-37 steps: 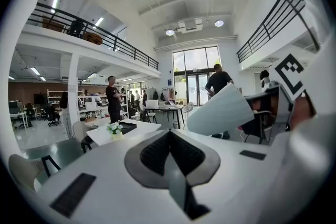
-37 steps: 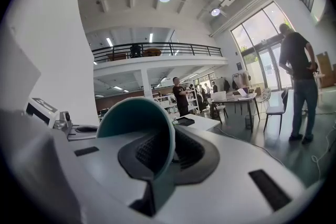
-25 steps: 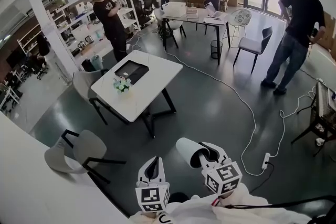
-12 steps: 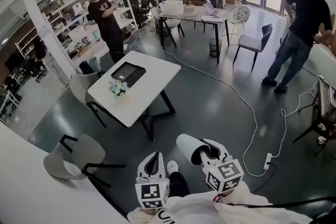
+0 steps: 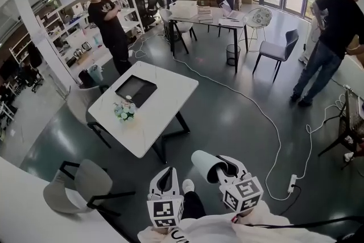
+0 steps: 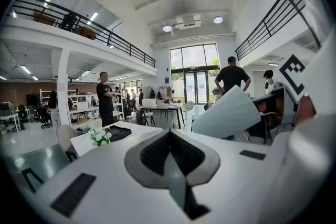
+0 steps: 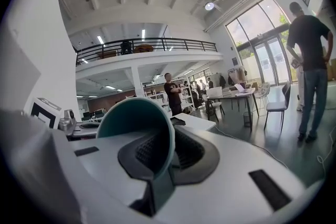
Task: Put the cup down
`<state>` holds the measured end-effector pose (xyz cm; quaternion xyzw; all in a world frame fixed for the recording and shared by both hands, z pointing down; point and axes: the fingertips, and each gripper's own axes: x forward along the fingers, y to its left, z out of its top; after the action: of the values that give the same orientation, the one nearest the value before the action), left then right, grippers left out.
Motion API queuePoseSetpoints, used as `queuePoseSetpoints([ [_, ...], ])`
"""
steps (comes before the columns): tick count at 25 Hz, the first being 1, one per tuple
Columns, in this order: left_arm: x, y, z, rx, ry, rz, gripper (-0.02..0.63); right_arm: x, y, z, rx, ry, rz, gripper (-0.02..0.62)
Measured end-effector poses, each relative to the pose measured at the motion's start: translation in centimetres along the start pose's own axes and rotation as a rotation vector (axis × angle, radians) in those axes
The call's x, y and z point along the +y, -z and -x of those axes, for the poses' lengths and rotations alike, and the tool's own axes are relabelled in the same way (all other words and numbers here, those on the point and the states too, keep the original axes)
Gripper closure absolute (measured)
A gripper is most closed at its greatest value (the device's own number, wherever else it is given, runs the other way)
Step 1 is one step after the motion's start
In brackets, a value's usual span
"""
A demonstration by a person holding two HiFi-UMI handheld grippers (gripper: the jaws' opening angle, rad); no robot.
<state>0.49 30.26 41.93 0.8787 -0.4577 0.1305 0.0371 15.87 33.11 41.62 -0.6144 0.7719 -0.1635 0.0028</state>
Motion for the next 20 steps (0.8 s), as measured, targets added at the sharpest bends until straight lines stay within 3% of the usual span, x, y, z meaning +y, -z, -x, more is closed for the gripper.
queuePoseSetpoints([
  [13, 12.7, -3.2, -14.5, 0.042, 0.020, -0.008, 0.598, -1.4, -3.7, -19.8, 0.046, 0.000, -0.007, 0.554],
  [20, 17.4, -2.7, -19.1, 0.069, 0.028, 0.019, 0.597, -1.4, -4.0, -26.4, 0.080, 0.004, -0.007, 0.555],
])
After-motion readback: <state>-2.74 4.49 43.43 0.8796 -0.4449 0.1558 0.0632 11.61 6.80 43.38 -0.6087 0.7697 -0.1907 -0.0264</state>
